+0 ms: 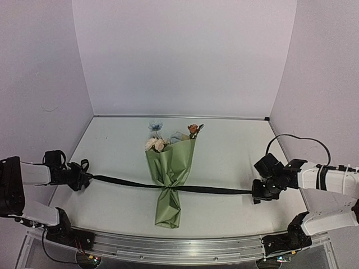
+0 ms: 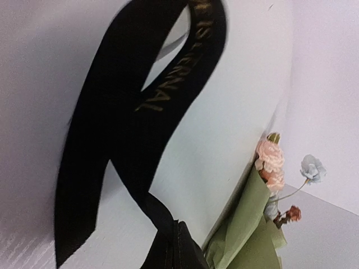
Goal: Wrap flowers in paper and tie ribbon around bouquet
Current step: Tie the ribbon around the folded bouquet, then cross the half-tied ribbon over the folded bouquet.
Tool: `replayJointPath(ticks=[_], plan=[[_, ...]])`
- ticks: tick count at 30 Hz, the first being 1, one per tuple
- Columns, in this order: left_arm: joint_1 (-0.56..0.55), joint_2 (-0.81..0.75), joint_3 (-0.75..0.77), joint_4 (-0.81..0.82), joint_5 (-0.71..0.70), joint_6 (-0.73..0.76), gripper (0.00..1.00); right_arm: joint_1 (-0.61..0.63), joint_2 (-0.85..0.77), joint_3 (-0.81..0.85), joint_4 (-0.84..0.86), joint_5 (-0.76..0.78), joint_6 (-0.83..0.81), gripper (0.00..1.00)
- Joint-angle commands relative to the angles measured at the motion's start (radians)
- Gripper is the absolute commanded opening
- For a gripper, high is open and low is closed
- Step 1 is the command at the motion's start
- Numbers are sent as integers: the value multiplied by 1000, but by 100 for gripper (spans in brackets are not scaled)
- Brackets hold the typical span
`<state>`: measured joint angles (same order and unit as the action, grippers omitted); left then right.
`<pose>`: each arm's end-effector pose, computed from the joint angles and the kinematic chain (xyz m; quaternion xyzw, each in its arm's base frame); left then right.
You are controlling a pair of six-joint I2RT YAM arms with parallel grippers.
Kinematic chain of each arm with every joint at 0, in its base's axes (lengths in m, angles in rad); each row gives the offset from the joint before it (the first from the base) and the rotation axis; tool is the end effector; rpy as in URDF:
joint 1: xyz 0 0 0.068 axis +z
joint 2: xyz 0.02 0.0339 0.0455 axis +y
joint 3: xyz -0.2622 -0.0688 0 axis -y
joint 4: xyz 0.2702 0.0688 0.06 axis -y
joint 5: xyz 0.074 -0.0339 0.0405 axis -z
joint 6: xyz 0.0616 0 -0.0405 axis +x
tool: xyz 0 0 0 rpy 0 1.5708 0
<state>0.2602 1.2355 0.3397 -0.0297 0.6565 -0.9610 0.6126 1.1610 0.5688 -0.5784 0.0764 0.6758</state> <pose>0.2254 0.0211 0.0895 -0.4310 0.7942 -0.3902 0.1770 0.1876 0.1261 0.1282 0.0385 0.9786 0.0894 0.1813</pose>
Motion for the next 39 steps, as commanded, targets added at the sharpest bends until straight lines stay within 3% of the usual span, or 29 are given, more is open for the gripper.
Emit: replayJointPath(ticks=[1,10,16,24,31,39], plan=[[-60,-102,87,-9,-204,47,0,-44,-1,0,-213,127,-69,30],[-116,-210,197,-135,-106,104,0,20,-95,63,-180,24,-199,71],[-140,-247,236,-158,-55,108,0,153,-101,141,-63,-3,-297,85],[-148,-315,291,-210,-10,113,0,366,220,421,169,-58,-535,86],[-151,-367,346,-277,27,144,0,434,579,829,184,-200,-619,79],[-151,-410,371,-313,68,157,0,475,824,1133,183,-316,-621,72]])
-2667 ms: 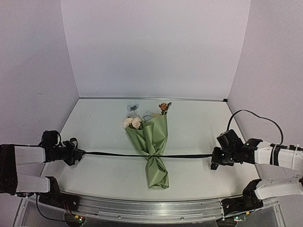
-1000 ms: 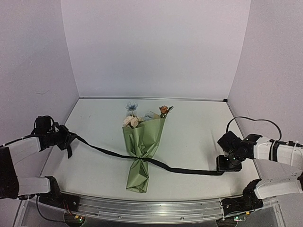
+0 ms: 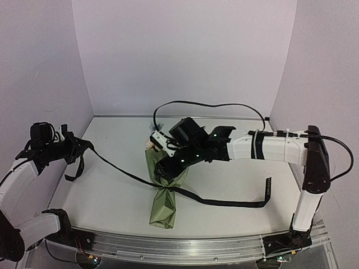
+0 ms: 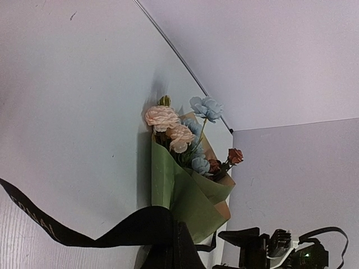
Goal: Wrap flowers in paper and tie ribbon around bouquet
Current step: Cross the half-tied ribbon over the folded bouquet.
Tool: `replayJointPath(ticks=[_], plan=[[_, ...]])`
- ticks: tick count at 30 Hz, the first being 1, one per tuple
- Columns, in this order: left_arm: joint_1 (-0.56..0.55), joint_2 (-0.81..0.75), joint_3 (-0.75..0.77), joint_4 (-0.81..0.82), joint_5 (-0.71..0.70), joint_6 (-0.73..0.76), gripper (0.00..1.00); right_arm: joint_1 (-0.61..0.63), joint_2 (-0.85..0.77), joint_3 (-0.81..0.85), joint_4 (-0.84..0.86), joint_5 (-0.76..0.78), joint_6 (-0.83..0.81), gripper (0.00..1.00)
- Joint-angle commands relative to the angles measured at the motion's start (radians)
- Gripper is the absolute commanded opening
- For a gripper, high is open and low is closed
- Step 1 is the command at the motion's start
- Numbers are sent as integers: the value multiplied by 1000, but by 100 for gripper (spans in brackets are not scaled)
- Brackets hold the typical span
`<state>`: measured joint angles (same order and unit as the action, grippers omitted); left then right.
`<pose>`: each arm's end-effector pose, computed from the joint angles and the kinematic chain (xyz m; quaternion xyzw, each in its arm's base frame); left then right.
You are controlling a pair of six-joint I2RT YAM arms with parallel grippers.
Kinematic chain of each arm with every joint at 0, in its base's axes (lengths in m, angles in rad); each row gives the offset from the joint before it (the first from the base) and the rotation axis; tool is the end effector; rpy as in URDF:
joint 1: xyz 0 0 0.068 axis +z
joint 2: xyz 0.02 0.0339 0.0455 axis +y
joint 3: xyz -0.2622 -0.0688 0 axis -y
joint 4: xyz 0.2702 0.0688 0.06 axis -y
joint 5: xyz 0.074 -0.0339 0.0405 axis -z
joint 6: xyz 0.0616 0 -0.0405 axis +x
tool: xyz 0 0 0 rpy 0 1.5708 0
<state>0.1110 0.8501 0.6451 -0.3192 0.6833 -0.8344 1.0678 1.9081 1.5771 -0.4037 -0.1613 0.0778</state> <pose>0.2320 -0.0133 0.2533 -0.2225 0.8029 -0.4380 0.3377 0.2236 0.4269 0.2395 -0.4615 0.7860 0.2812 0.3002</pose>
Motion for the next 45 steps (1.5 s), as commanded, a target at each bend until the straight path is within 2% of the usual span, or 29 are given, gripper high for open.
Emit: replayJointPath(ticks=[1,13,20,27,35,37,39,44,45], plan=[[-3,-27,68,-26,47,32,0,26,97,154,8,-84,-25,71],[-2,-56,101,-54,77,36,0,65,323,430,-20,-114,-46,55],[-2,-63,109,-66,76,38,0,74,413,520,-24,-71,-54,45],[-2,-63,105,-74,73,43,0,78,448,554,-24,-31,-36,30],[-2,-58,89,-79,68,45,0,78,424,504,-23,20,-21,0],[-3,-56,84,-80,72,54,0,78,402,477,-23,34,-3,0],[-3,-50,75,-84,78,62,4,79,360,428,-22,51,26,0],[-3,-50,62,-92,80,69,38,85,243,231,-20,113,97,0],[-3,-50,60,-92,80,69,40,85,209,189,-18,133,107,0]])
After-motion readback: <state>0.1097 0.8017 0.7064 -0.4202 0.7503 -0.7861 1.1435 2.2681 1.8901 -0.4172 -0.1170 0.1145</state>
